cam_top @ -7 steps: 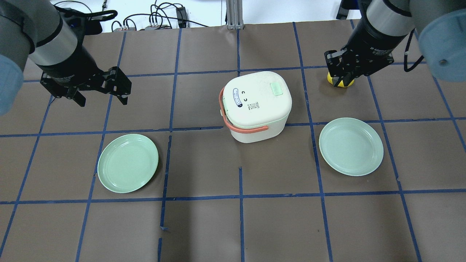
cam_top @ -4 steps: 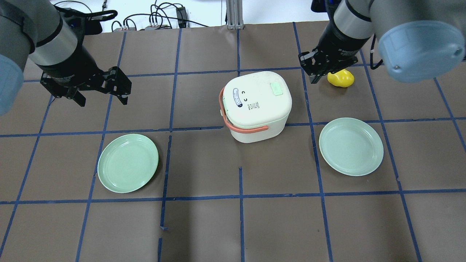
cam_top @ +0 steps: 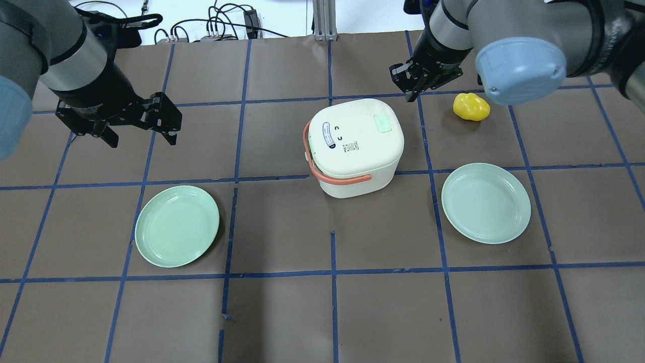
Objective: Press rice cooker button
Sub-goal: 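Move the right gripper over the rice cooker's green lid button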
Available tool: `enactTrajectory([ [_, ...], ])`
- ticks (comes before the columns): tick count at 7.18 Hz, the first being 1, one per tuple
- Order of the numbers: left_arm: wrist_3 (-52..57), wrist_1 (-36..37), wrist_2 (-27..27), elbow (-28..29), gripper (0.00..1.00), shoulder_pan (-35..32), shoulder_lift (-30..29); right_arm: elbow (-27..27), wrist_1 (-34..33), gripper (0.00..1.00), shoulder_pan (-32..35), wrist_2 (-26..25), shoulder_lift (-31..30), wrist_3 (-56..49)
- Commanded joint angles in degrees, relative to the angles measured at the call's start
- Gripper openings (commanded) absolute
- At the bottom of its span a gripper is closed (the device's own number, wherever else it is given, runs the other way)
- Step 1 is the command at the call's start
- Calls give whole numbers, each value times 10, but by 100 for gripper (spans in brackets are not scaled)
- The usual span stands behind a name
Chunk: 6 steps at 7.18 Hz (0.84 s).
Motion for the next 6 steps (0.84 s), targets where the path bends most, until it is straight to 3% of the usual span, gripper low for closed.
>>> enactTrajectory([
  [1,0,0,0,0,100,0,0,-8,-9,9,21,7,15,1],
  [6,0,0,0,0,100,0,0,0,-29,9,22,29,32,0],
])
